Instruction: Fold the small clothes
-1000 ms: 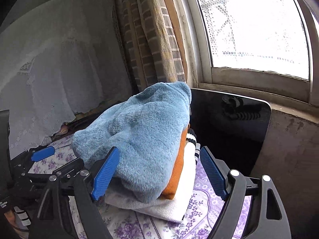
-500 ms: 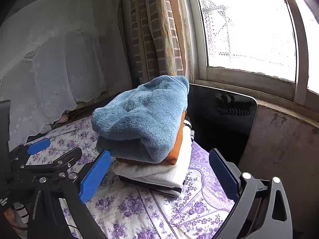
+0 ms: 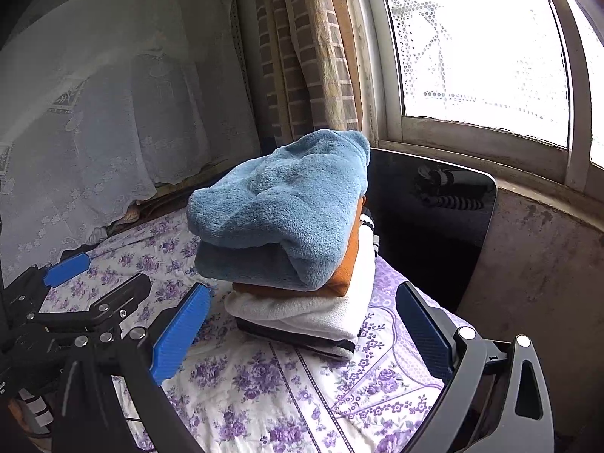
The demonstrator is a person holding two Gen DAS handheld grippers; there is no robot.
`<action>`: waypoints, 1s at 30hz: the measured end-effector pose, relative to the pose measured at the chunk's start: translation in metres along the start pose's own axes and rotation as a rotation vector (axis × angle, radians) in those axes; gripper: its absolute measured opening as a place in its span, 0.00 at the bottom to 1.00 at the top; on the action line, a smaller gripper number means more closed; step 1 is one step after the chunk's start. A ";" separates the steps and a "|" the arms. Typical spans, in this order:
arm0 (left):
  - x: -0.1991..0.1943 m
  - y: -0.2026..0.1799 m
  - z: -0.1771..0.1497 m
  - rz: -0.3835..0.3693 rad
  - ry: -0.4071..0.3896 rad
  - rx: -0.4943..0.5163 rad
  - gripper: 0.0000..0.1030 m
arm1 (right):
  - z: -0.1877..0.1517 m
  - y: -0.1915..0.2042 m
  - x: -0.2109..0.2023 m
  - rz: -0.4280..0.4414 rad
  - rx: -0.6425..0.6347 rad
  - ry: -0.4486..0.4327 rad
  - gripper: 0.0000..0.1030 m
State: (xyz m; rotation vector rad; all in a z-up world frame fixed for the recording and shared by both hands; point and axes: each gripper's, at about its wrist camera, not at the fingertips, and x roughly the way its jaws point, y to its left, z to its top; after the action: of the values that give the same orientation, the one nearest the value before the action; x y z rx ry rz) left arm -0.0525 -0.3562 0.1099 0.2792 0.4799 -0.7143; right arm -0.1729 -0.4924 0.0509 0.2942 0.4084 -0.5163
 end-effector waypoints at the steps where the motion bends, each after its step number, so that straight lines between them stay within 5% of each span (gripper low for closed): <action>1: 0.000 0.000 0.000 -0.005 0.004 0.000 0.96 | 0.000 0.000 -0.001 0.001 0.001 -0.001 0.96; 30: 0.006 -0.003 0.008 -0.039 0.018 -0.013 0.96 | 0.009 0.004 -0.009 0.023 -0.013 -0.033 0.96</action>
State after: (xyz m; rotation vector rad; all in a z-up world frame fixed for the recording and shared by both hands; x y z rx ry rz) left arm -0.0479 -0.3648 0.1137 0.2648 0.5075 -0.7468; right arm -0.1750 -0.4887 0.0639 0.2768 0.3761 -0.4956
